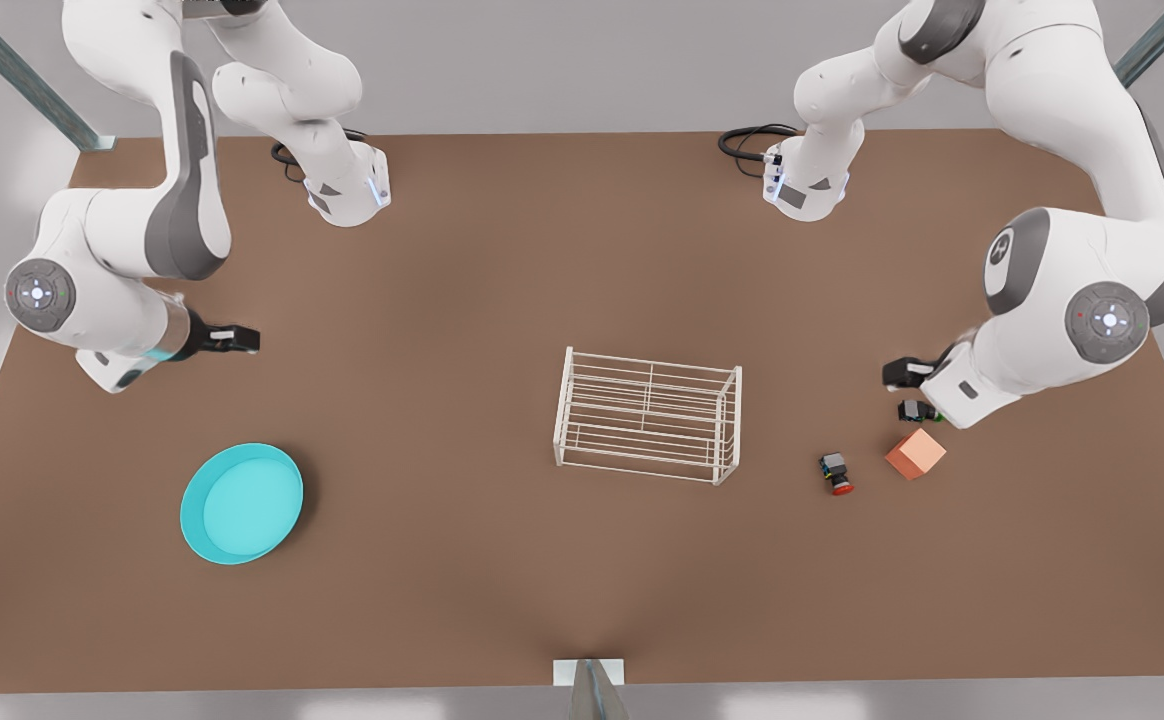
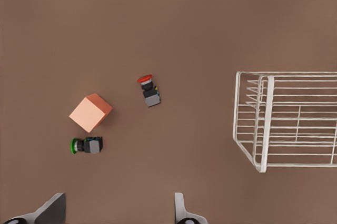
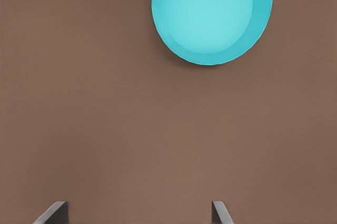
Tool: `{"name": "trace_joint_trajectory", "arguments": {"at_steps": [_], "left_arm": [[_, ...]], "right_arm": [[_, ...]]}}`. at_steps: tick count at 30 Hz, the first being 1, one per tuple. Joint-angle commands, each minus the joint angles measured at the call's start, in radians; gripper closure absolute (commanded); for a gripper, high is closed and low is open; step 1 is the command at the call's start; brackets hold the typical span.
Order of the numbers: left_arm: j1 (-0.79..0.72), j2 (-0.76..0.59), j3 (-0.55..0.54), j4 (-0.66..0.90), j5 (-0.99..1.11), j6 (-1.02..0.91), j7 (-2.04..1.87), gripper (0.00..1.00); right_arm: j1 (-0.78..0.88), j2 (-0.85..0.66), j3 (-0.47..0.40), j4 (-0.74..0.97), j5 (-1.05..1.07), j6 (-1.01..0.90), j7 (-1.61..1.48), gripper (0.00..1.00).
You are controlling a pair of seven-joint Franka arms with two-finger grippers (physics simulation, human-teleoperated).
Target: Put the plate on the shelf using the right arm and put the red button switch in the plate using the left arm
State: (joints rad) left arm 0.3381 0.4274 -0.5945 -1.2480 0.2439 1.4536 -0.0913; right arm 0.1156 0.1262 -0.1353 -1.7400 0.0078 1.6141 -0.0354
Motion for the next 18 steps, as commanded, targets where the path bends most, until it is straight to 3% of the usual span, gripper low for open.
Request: {"name": "trace_joint_trajectory", "arguments": {"at_steps": [1, 3, 4, 7, 9, 12, 18], "left_arm": [[0.001, 0.001, -0.002, 0.001, 0.018, 0.160, -0.137, 0.00], [-0.010, 0.011, -0.005, -0.001, 0.002, 0.160, -0.157, 0.00], [-0.037, 0.031, -0.008, -0.001, -0.028, 0.160, -0.330, 0.00], [-0.088, 0.097, -0.010, -0.004, -0.080, 0.218, -0.415, 0.00], [-0.186, 0.142, -0.007, -0.004, 0.106, 0.235, -0.469, 0.00], [-0.195, 0.177, -0.007, -0.007, 0.118, 0.237, -0.472, 0.00], [-0.165, 0.278, 0.033, -0.048, 0.129, 0.347, -0.473, 0.00]], "right_arm": [[-0.112, 0.047, -0.007, 0.000, 0.012, 0.187, -0.165, 0.00], [-0.134, 0.063, 0.000, 0.002, 0.014, 0.201, -0.136, 0.00], [-0.180, 0.096, -0.004, 0.002, 0.110, 0.207, -0.170, 0.00], [-0.298, 0.319, -0.006, 0.052, 0.247, 0.345, -0.388, 0.00], [-0.335, 0.446, -0.006, 0.164, 0.274, 0.345, -0.451, 0.00], [-0.355, 0.582, -0.001, 0.304, 0.281, 0.360, -0.528, 0.00], [-0.359, 0.722, 0.031, 0.392, 0.284, 0.510, -0.544, 0.00]]}}
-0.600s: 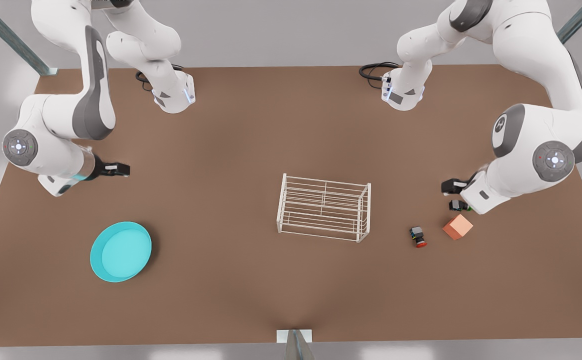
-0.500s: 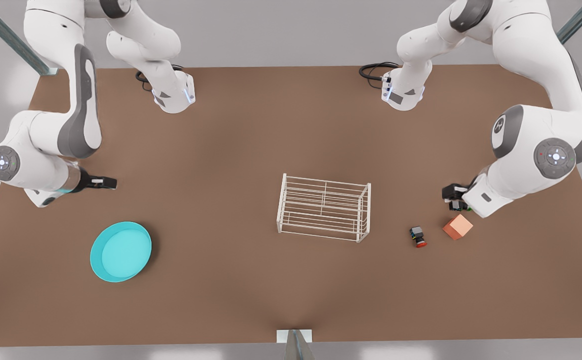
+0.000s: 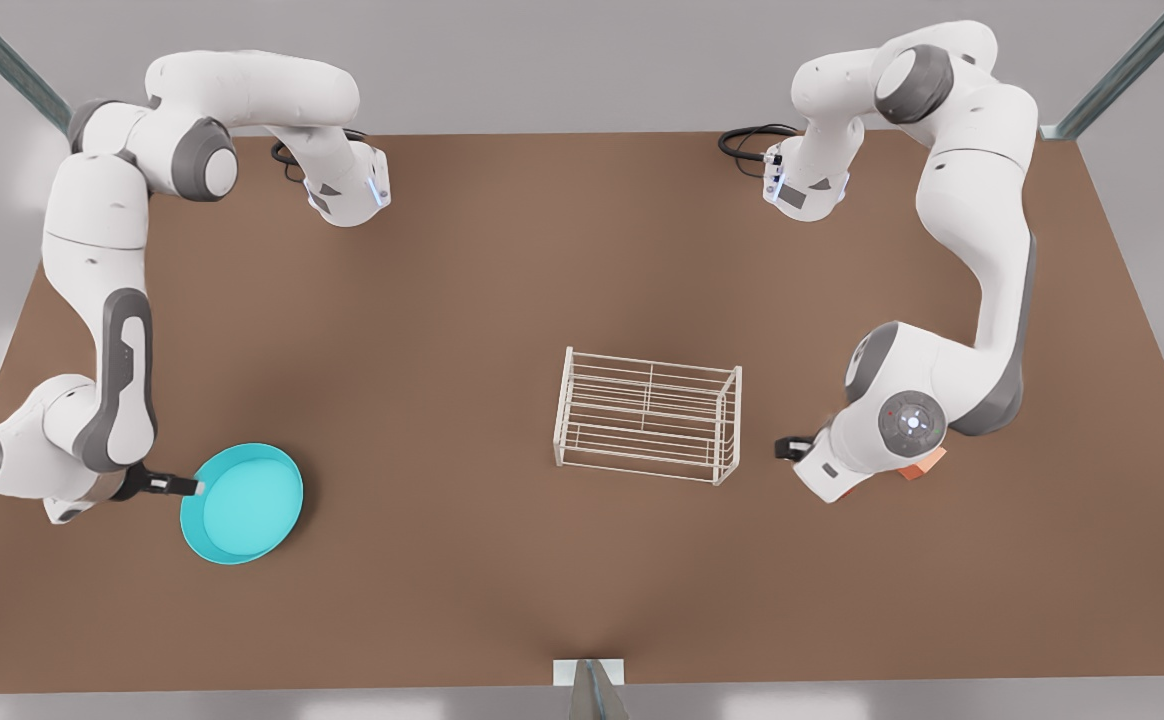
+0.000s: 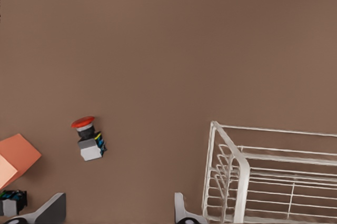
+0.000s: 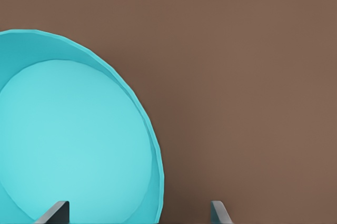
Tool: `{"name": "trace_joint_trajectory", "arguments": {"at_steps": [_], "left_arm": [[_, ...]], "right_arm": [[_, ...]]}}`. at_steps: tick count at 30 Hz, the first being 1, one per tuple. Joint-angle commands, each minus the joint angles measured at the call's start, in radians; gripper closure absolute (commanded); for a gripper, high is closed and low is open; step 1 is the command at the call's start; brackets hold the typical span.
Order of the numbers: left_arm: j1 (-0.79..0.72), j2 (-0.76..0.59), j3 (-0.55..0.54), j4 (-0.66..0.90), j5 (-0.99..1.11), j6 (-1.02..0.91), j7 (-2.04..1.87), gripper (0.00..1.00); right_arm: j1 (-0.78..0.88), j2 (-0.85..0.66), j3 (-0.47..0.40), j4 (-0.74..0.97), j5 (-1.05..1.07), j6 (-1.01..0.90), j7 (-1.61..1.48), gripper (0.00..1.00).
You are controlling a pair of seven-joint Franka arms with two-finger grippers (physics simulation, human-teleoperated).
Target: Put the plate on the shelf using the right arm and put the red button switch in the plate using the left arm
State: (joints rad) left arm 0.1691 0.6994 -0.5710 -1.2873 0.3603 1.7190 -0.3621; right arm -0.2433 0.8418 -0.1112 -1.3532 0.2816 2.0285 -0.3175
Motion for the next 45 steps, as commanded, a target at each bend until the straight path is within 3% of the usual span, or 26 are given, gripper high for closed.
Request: {"name": "trace_joint_trajectory", "arguments": {"at_steps": [1, 6, 7, 8, 9, 13, 17, 23, 25, 35, 40, 45], "left_arm": [[0.004, 0.006, 0.020, -0.023, 0.011, 0.082, -0.206, 0.00], [0.053, 0.015, 0.022, -0.080, 0.006, 0.117, -0.245, 0.00], [0.063, 0.022, 0.022, -0.083, 0.002, 0.126, -0.252, 0.00], [0.075, 0.035, 0.022, -0.083, 0.000, 0.137, -0.252, 0.00], [0.084, 0.045, 0.020, -0.083, 0.000, 0.137, -0.250, 0.00], [0.119, 0.058, 0.020, -0.119, 0.000, 0.188, -0.239, 0.00], [0.156, 0.089, 0.020, -0.118, -0.003, 0.215, -0.198, 0.00], [0.173, 0.095, 0.020, -0.190, 0.000, 0.278, -0.199, 0.00], [0.181, 0.089, 0.020, -0.219, 0.006, 0.292, -0.199, 0.00], [0.224, 0.052, 0.020, -0.366, 0.048, 0.485, -0.198, 0.00], [0.225, 0.061, 0.020, -0.374, 0.062, 0.507, -0.199, 0.00], [0.225, 0.077, 0.020, -0.368, 0.085, 0.507, -0.190, 0.00]], "right_arm": [[-0.001, 0.026, 0.010, 0.003, 0.011, 0.128, -0.262, 0.00], [-0.019, 0.075, 0.011, 0.003, 0.077, 0.141, -0.315, 0.00], [-0.019, 0.072, 0.011, 0.003, 0.077, 0.137, -0.307, 0.12], [-0.019, 0.072, 0.010, 0.005, 0.080, 0.128, -0.304, 0.38], [-0.021, 0.069, 0.008, 0.005, 0.085, 0.124, -0.301, 0.50], [-0.021, 0.065, 0.007, 0.032, 0.094, 0.071, -0.299, 0.59], [-0.019, 0.065, 0.008, 0.034, 0.094, 0.071, -0.301, 0.77], [-0.017, 0.072, 0.011, 0.034, 0.094, 0.075, -0.279, 0.77], [-0.019, 0.066, 0.011, 0.036, 0.090, 0.067, -0.282, 0.82], [0.024, -0.059, 0.001, 0.095, 0.073, -0.149, -0.262, 0.82], [0.082, -0.150, 0.016, 0.155, 0.036, -0.323, -0.037, 0.82], [0.272, -0.251, 0.015, 0.157, 0.031, -0.406, 0.379, 0.81]]}}
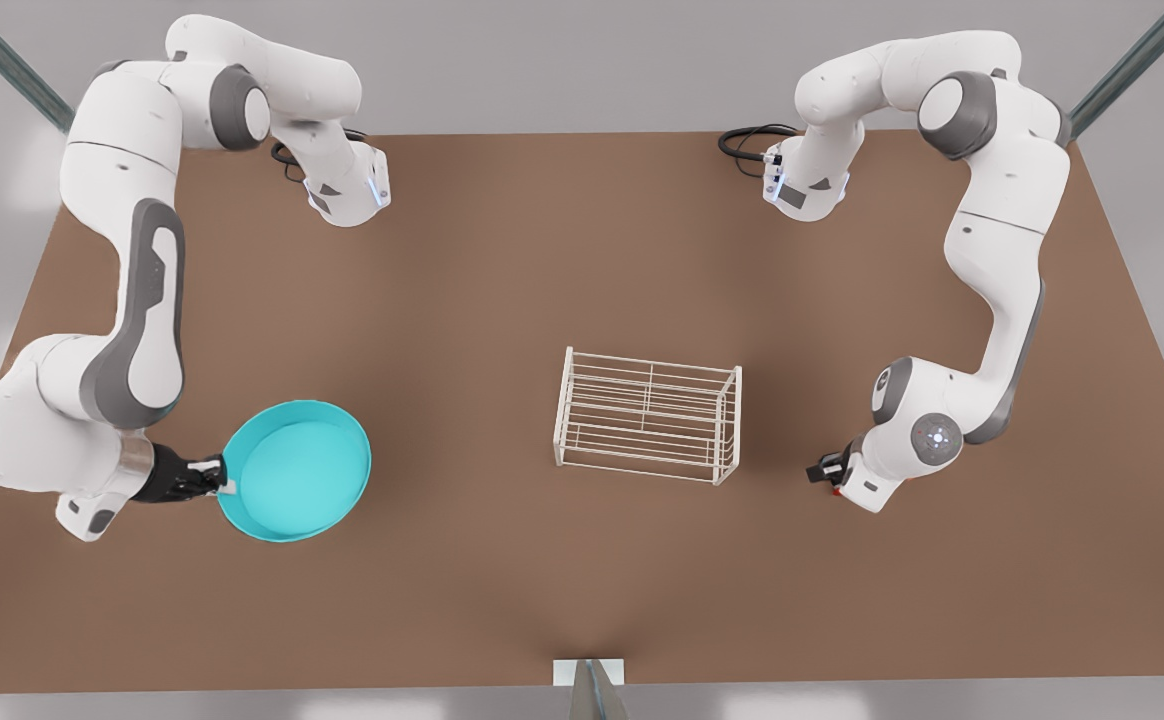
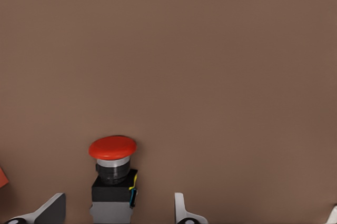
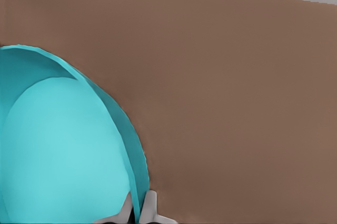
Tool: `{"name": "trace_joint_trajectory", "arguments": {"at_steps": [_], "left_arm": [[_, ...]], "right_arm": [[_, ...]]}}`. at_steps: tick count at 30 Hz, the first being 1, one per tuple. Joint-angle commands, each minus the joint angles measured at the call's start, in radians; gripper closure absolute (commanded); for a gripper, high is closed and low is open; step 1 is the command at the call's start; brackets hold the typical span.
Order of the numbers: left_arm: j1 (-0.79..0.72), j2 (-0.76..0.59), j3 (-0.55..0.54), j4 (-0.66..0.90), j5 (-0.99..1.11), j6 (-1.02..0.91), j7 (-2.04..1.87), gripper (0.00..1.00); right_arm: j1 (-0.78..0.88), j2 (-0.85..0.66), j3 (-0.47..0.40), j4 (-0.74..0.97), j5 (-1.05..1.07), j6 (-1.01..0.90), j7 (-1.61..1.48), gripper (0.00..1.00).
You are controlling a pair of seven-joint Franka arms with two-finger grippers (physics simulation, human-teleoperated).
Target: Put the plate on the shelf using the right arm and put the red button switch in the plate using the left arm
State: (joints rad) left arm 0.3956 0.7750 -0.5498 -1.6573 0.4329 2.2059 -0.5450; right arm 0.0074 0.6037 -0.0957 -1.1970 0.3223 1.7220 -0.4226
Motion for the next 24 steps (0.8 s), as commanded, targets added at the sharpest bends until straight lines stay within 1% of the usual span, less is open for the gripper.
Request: {"name": "trace_joint_trajectory", "arguments": {"at_steps": [1, 4, 7, 8, 11, 13, 15, 18, 23, 24], "left_arm": [[0.003, 0.004, 0.001, 0.001, 0.013, 0.020, -0.004, 0.00], [0.005, 0.006, 0.002, 0.002, 0.013, 0.021, -0.001, 0.00], [0.005, 0.006, 0.005, -0.004, 0.013, 0.021, 0.000, 0.00], [0.005, 0.010, 0.007, -0.004, 0.020, 0.021, 0.000, 0.00], [0.005, 0.009, 0.007, -0.015, 0.027, 0.020, 0.000, 0.00], [0.005, 0.010, 0.007, -0.021, 0.033, 0.020, 0.000, 0.00], [0.006, 0.010, 0.011, -0.030, 0.047, 0.020, 0.002, 0.00], [0.006, 0.013, 0.013, -0.030, 0.056, 0.021, 0.002, 0.00], [-0.003, 0.020, 0.014, -0.030, 0.059, 0.021, 0.000, 0.00], [-0.006, 0.023, 0.014, -0.030, 0.076, 0.020, -0.001, 0.02]], "right_arm": [[0.046, -0.019, -0.001, 0.000, -0.009, -0.099, 0.539, 0.81], [0.170, -0.058, 0.001, 0.000, -0.008, -0.098, 0.797, 0.81], [0.298, -0.059, -0.004, 0.017, -0.003, -0.081, 1.038, 0.81], [0.358, -0.058, -0.001, 0.037, -0.003, -0.065, 1.151, 0.81], [0.470, -0.055, -0.004, 0.036, -0.012, 0.010, 1.332, 0.81], [0.542, -0.045, -0.004, 0.034, -0.069, 0.057, 1.444, 0.80], [0.606, -0.021, -0.004, 0.034, -0.083, 0.103, 1.532, 0.80], [0.698, 0.021, -0.004, 0.033, -0.158, 0.159, 1.671, 0.80], [0.753, 0.071, -0.004, 0.031, -0.183, 0.272, 1.791, 0.80], [0.761, 0.077, -0.004, 0.031, -0.183, 0.284, 1.803, 0.80]]}}
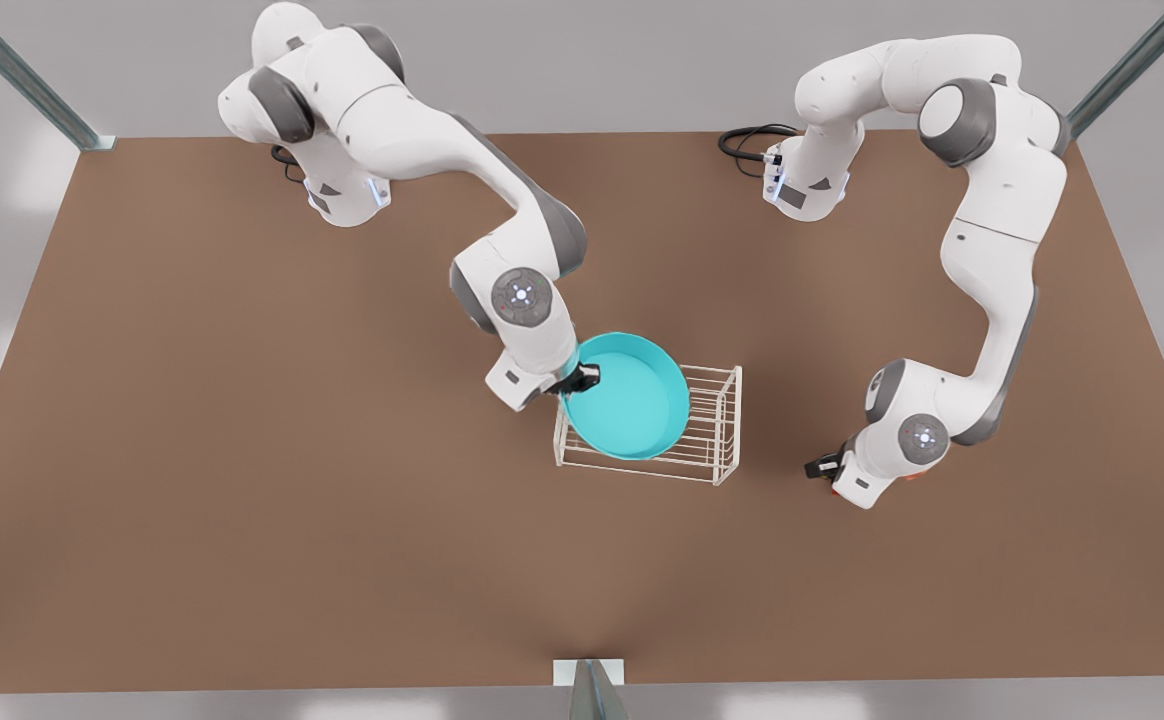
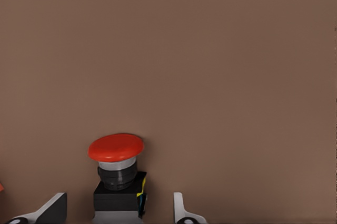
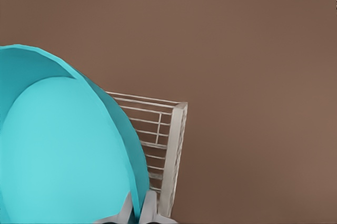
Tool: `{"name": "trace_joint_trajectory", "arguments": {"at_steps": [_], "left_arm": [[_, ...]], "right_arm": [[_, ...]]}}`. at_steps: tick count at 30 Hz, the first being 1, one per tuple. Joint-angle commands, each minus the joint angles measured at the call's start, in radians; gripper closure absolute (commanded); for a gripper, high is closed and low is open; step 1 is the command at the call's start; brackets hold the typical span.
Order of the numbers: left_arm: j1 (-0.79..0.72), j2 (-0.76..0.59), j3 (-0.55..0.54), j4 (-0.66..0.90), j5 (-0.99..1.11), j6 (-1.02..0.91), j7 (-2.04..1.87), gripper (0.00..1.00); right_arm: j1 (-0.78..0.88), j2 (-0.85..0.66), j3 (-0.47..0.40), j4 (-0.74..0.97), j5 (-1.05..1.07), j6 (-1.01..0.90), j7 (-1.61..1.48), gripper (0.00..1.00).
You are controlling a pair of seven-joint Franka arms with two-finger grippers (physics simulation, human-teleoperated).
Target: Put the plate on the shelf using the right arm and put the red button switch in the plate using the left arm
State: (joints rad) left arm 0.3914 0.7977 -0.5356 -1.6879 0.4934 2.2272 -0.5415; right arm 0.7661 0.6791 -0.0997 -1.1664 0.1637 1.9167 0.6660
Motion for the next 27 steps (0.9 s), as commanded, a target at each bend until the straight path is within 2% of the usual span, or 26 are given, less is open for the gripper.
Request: {"name": "trace_joint_trajectory", "arguments": {"at_steps": [1, 6, 7, 8, 11, 13, 14, 16, 18, 21, 24, 25, 27], "left_arm": [[-0.005, 0.005, -0.001, 0.000, 0.017, 0.000, -0.006, 0.03], [-0.002, 0.005, 0.000, -0.001, 0.031, -0.001, -0.005, 0.17], [-0.002, 0.005, 0.000, -0.001, 0.031, -0.001, -0.005, 0.17], [-0.002, 0.005, 0.000, -0.001, 0.031, -0.001, -0.003, 0.18], [0.000, 0.005, 0.002, -0.001, 0.031, -0.008, -0.003, 0.37], [0.000, 0.005, 0.002, 0.000, 0.031, -0.009, -0.003, 0.47], [0.000, 0.005, 0.002, -0.001, 0.031, -0.011, -0.003, 0.50], [0.000, 0.005, 0.002, 0.000, 0.031, -0.011, -0.003, 0.52], [0.000, 0.000, 0.000, 0.000, 0.028, -0.017, -0.006, 0.52], [0.000, -0.009, -0.003, 0.002, 0.025, -0.020, -0.011, 0.53], [0.000, -0.018, -0.009, 0.002, 0.020, -0.021, -0.020, 0.54], [0.000, -0.025, -0.015, 0.005, 0.019, -0.035, -0.023, 0.54], [0.006, -0.049, -0.023, 0.010, 0.010, -0.038, -0.029, 0.54]], "right_arm": [[0.019, 0.010, 0.000, 0.001, -0.024, 0.116, 0.738, 0.80], [0.058, 0.023, 0.000, 0.002, -0.044, 0.142, 0.805, 0.80], [0.056, 0.023, 0.000, 0.001, -0.044, 0.142, 0.807, 0.04], [0.056, 0.023, 0.000, 0.001, -0.044, 0.142, 0.807, 0.00], [0.050, 0.016, -0.008, 0.004, -0.044, 0.140, 0.793, 0.00], [-0.001, -0.061, -0.012, 0.002, -0.032, 0.120, 0.705, 0.00], [-0.036, -0.105, -0.011, 0.005, -0.033, 0.012, 0.633, 0.00], [-0.186, -0.246, -0.015, 0.005, 0.040, -0.228, 0.307, 0.00], [-0.375, -0.311, -0.028, 0.007, 0.037, -0.416, -0.138, 0.00], [-0.669, -0.266, -0.017, 0.004, -0.056, -0.452, -0.715, 0.00], [-0.666, -0.208, -0.008, 0.004, -0.087, -0.424, -0.612, 0.00], [-0.590, -0.184, -0.006, 0.002, -0.089, -0.401, -0.519, 0.00], [-0.588, -0.139, -0.005, 0.001, -0.032, -0.338, -0.474, 0.00]]}}
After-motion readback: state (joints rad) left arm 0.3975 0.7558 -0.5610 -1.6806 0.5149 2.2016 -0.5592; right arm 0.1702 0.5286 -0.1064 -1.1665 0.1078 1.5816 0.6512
